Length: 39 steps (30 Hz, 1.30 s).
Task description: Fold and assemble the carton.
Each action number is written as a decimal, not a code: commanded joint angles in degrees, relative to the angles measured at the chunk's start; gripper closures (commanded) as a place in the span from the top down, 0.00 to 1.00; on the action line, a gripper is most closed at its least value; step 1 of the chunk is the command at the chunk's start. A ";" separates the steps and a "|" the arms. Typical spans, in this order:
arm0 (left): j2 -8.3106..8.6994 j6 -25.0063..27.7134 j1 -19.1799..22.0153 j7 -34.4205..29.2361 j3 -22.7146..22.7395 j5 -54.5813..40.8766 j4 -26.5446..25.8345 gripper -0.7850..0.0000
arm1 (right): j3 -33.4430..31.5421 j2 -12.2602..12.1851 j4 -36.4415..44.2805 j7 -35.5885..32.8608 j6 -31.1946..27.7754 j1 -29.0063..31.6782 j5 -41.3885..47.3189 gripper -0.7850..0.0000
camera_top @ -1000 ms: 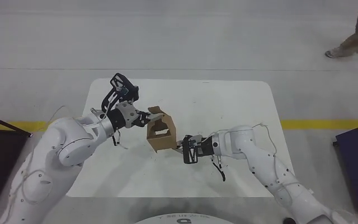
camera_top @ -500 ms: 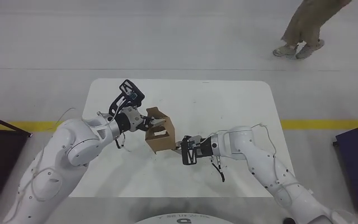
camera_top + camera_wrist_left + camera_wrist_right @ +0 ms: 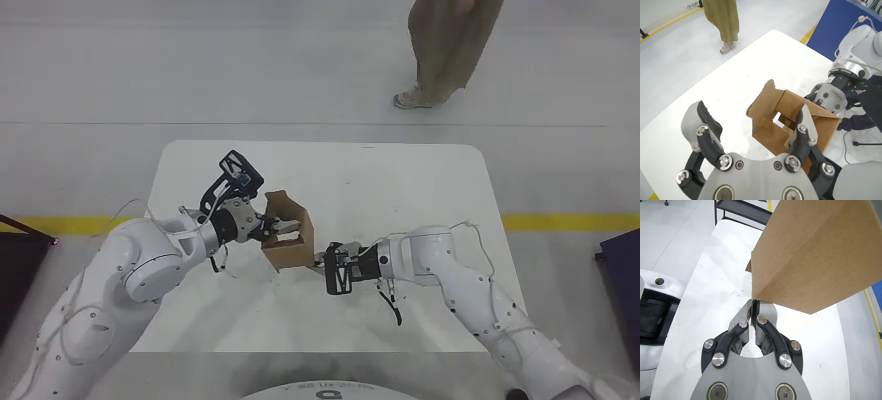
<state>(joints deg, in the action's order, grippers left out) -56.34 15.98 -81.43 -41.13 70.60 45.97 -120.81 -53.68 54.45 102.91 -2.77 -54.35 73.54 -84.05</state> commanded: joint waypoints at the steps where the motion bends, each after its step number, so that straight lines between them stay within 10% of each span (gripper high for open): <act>1: -0.03 -0.10 0.45 0.79 0.63 -0.64 -0.47 1.00 | -0.07 -0.02 -0.13 0.10 -0.16 0.05 0.33 0.00; 19: 0.50 1.13 3.09 0.82 6.21 6.81 2.31 1.00 | -0.34 -0.17 -0.44 1.25 -0.79 0.27 0.10 0.00; 24: 0.35 3.23 3.17 0.86 4.27 6.29 2.69 0.49 | -0.46 -0.22 -0.74 1.43 -0.63 0.45 0.12 0.00; 39: 0.36 6.37 0.90 1.76 2.99 4.75 2.34 0.43 | -0.18 -0.06 -2.44 -0.37 -0.89 -0.03 2.35 0.00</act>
<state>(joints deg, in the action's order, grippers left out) -55.98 22.28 -80.36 -39.41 73.73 50.67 -118.44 -53.90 54.37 100.49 -3.00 -55.25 73.57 -81.80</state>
